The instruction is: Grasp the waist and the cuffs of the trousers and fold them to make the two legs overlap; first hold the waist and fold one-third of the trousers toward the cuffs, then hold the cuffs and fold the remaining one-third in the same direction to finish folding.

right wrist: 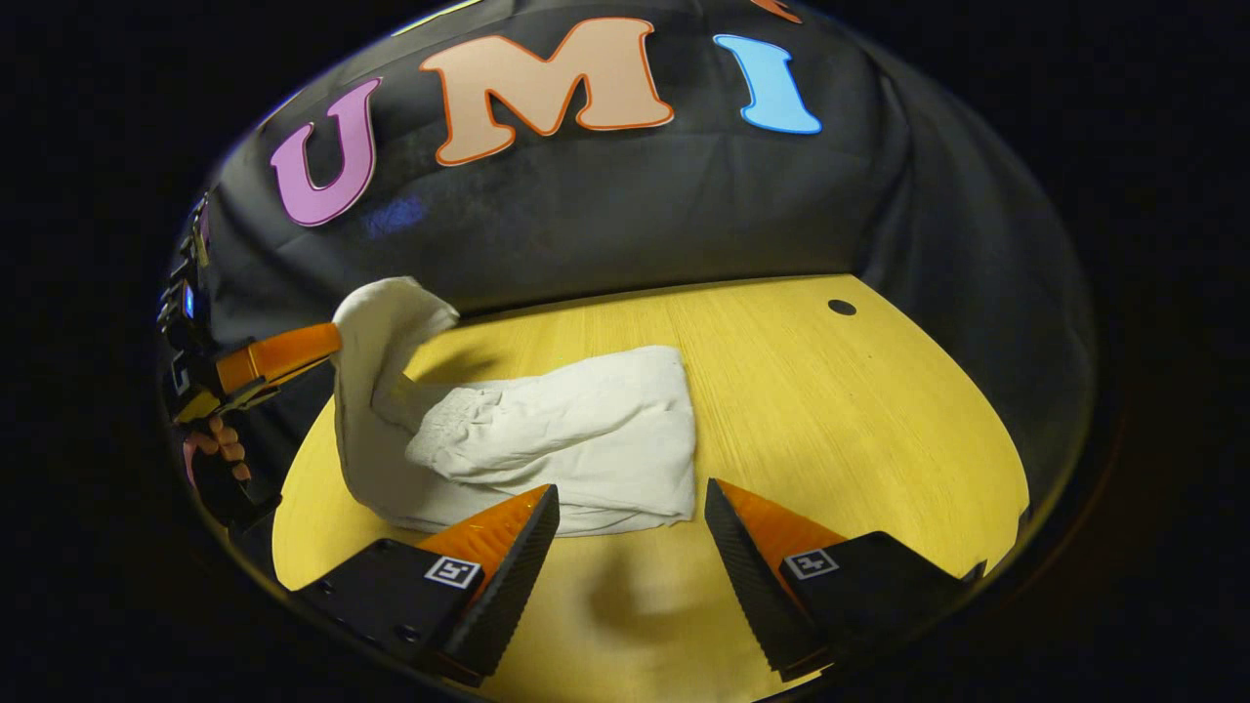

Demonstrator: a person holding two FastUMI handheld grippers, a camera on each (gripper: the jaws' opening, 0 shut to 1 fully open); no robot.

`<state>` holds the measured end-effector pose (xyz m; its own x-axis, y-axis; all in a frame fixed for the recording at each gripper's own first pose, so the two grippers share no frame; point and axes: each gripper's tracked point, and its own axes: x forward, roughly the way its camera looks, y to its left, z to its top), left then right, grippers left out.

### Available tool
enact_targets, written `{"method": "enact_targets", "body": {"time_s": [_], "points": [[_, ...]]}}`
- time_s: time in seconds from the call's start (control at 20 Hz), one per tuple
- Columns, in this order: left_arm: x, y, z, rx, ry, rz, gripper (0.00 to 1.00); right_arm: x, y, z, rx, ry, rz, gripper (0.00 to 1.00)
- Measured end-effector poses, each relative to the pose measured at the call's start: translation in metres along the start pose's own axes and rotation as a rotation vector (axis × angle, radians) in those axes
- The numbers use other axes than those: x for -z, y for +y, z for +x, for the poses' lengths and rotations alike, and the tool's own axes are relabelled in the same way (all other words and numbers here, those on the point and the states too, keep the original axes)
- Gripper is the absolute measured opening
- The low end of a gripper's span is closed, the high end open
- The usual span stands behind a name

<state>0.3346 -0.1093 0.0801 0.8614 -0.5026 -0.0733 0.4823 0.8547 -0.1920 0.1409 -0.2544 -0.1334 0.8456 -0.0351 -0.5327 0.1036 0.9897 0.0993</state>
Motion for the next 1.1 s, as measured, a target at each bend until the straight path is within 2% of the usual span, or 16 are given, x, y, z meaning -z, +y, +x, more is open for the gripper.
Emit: {"method": "enact_targets", "body": {"time_s": [0.05, 0.1, 0.4, 0.55, 0.85, 0.95, 1.1], "points": [[0.001, -0.017, 0.008, 0.013, 0.0, 0.003, 0.0, -0.002, -0.009, 0.0, -0.004, -0.003, -0.001, 0.92], [0.003, -0.034, 0.019, 0.026, -0.001, 0.012, 0.0, -0.003, -0.019, 0.0, -0.007, -0.001, -0.002, 0.97], [0.034, -0.107, 0.059, 0.055, 0.035, 0.051, 0.0, -0.011, -0.083, 0.002, -0.014, 0.002, -0.003, 0.97], [0.07, -0.132, 0.068, 0.081, 0.09, 0.094, 0.0, -0.015, -0.108, 0.004, -0.016, 0.0, -0.006, 0.97], [0.159, -0.144, 0.067, 0.077, 0.26, 0.176, 0.0, -0.016, -0.137, 0.004, -0.026, -0.002, -0.013, 0.97], [0.189, -0.134, 0.067, 0.042, 0.324, 0.163, 0.0, -0.016, -0.141, 0.004, -0.033, -0.003, -0.014, 0.97], [0.211, -0.127, 0.069, 0.024, 0.356, 0.128, 0.0, -0.018, -0.143, 0.004, -0.038, -0.006, -0.021, 0.97]]}}
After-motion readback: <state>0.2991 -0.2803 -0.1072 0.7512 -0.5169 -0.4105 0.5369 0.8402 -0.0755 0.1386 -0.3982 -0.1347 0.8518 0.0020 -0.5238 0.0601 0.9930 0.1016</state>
